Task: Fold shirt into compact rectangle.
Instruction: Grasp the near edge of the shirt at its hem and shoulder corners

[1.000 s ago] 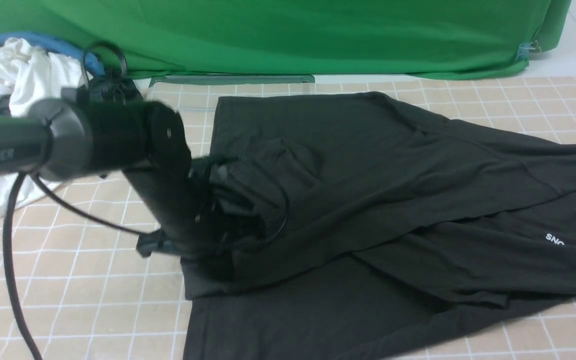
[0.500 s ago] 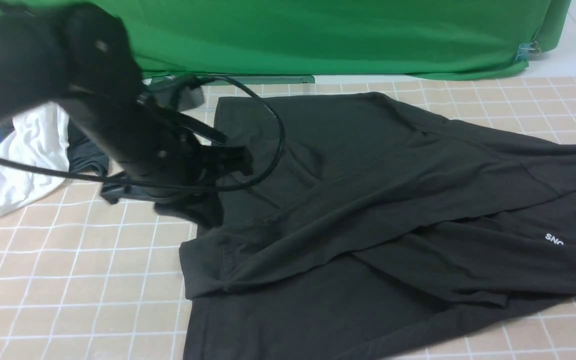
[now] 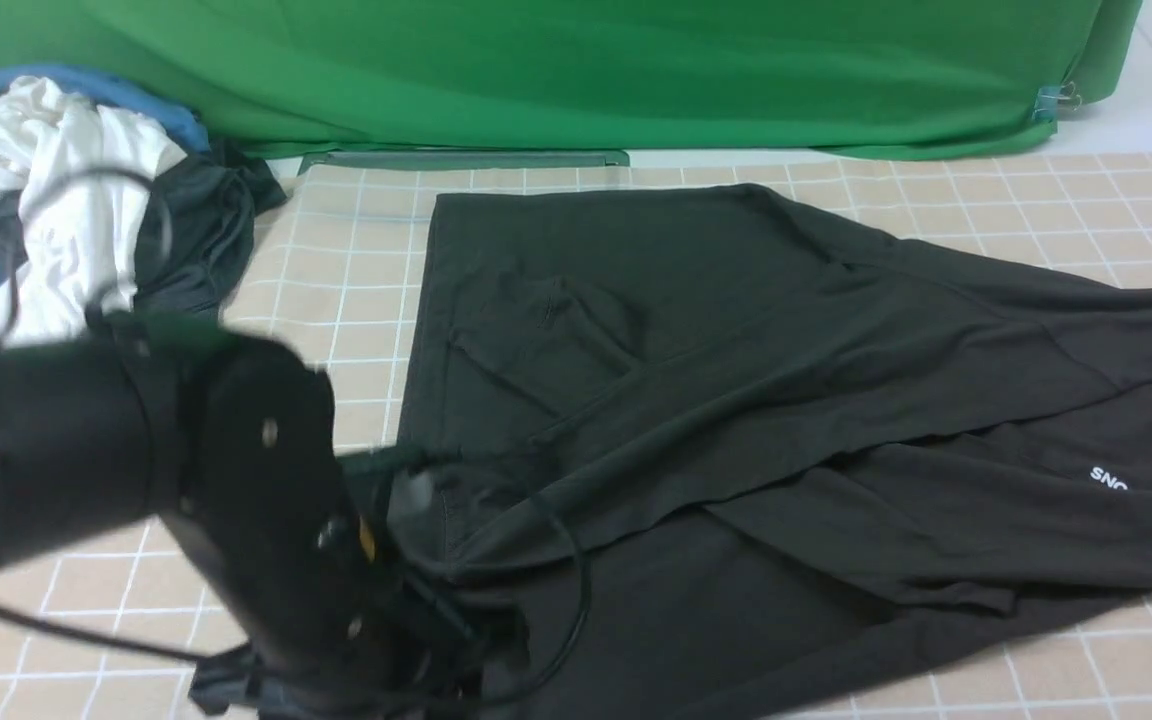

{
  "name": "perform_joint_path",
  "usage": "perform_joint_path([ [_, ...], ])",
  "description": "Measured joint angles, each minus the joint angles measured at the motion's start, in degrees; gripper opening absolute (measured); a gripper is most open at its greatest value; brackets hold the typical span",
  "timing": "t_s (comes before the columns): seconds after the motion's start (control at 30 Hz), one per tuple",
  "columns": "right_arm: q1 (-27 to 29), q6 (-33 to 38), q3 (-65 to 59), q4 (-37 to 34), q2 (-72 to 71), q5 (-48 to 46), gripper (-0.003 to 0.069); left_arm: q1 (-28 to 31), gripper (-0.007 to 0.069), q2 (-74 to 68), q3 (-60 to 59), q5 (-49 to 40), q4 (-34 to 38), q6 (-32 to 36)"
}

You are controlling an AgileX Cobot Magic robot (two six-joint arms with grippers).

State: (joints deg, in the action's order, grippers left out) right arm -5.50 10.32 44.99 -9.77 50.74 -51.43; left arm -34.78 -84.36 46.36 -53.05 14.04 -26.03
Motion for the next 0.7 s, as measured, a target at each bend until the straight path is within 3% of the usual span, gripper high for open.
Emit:
perform_joint_path([
  [0.17, 0.0, -0.1, 0.0, -0.1, 0.0, 0.0, 0.0059, -0.1, 0.0558, 0.0, -3.6, 3.5, -5.4, -4.3],
  [0.33, 0.0, -0.1, 0.0, -0.1, 0.0, 0.0, 0.0059, -0.1, 0.0575, 0.0, -5.2, 11.7, -5.6, -7.1],
  [0.7, 0.0, -0.2, 0.0, -0.1, 0.0, -0.1, 0.0059, -0.1, 0.0575, -1.3, -5.3, 12.5, -5.1, -9.2],
])
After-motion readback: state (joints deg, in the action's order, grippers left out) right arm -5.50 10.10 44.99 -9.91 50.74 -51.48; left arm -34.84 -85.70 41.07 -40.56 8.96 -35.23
